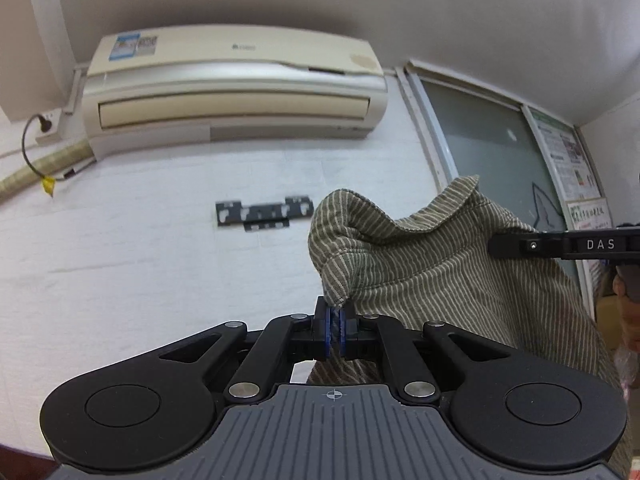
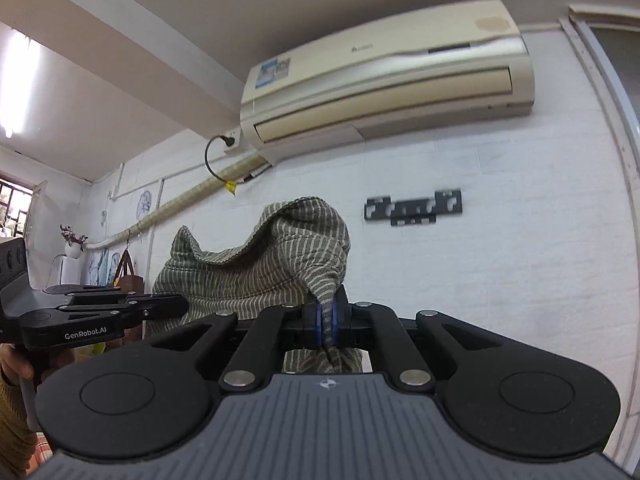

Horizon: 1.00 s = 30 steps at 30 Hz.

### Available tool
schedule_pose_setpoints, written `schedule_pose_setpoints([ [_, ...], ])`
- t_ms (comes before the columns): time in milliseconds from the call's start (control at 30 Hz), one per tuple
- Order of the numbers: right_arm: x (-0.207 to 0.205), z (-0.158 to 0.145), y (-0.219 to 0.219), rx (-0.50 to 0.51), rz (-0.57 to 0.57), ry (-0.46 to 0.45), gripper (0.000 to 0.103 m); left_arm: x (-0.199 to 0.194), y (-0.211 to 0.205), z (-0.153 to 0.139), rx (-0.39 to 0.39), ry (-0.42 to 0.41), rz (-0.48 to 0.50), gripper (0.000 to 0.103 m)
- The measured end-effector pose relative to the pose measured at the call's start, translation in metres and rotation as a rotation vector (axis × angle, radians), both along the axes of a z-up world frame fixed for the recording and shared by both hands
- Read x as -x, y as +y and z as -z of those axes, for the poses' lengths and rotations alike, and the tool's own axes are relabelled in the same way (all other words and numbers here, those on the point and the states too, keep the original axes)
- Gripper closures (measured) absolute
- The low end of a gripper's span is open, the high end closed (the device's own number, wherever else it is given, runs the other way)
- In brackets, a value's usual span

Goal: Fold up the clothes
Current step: 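Grasp the shirt with both grippers and lift it up off the bed, then lay the shirt back on the bed and open both grippers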

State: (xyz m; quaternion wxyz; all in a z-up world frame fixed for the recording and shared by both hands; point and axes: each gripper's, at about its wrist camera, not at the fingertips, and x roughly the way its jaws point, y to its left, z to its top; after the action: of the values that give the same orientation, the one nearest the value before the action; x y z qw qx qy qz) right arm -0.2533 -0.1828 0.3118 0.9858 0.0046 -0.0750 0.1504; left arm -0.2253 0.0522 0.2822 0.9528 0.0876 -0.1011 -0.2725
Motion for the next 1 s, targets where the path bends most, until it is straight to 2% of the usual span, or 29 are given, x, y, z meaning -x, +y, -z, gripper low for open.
schedule_pose_setpoints([
  [267,-0.09,0.067,-0.013,0.005,-0.011,0.299,0.098,-0.113,-0.015,0.092,-0.152,0.315,-0.095,0.103],
  [367,-0.141,0.088,-0.013,0.004,0.012,0.373,0.098,-0.168,-0.021,0.112,-0.162,0.367,-0.162,0.103],
  [567,-0.257,0.112,-0.014,0.017,0.132,0.39,0.098,-0.286,-0.04,0.138,-0.16,0.353,-0.296,0.103],
  [633,-0.296,0.136,-0.015,0.023,0.174,0.42,0.098,-0.327,-0.046,0.155,-0.171,0.371,-0.335,0.103],
  [733,-0.355,0.182,-0.015,0.041,0.242,0.481,0.096,-0.392,-0.055,0.197,-0.172,0.473,-0.384,0.101],
  [767,-0.375,0.197,-0.014,0.047,0.265,0.502,0.093,-0.413,-0.052,0.217,-0.178,0.529,-0.397,0.083],
  [800,-0.392,0.216,-0.015,0.053,0.288,0.536,0.084,-0.427,-0.051,0.237,-0.202,0.585,-0.407,0.059],
  [833,-0.406,0.242,-0.016,0.059,0.312,0.611,0.053,-0.436,-0.05,0.26,-0.244,0.639,-0.417,0.057],
  [867,-0.417,0.267,-0.017,0.067,0.337,0.681,0.042,-0.446,-0.049,0.282,-0.286,0.693,-0.426,0.056],
  [900,-0.417,0.286,-0.017,0.084,0.352,0.725,0.042,-0.455,-0.049,0.304,-0.327,0.747,-0.435,0.054],
  [933,-0.409,0.296,-0.019,0.109,0.341,0.731,0.043,-0.457,-0.043,0.319,-0.351,0.778,-0.435,0.054],
  [1000,-0.391,0.313,-0.022,0.154,0.317,0.739,0.043,-0.444,-0.016,0.327,-0.346,0.768,-0.405,0.053],
])
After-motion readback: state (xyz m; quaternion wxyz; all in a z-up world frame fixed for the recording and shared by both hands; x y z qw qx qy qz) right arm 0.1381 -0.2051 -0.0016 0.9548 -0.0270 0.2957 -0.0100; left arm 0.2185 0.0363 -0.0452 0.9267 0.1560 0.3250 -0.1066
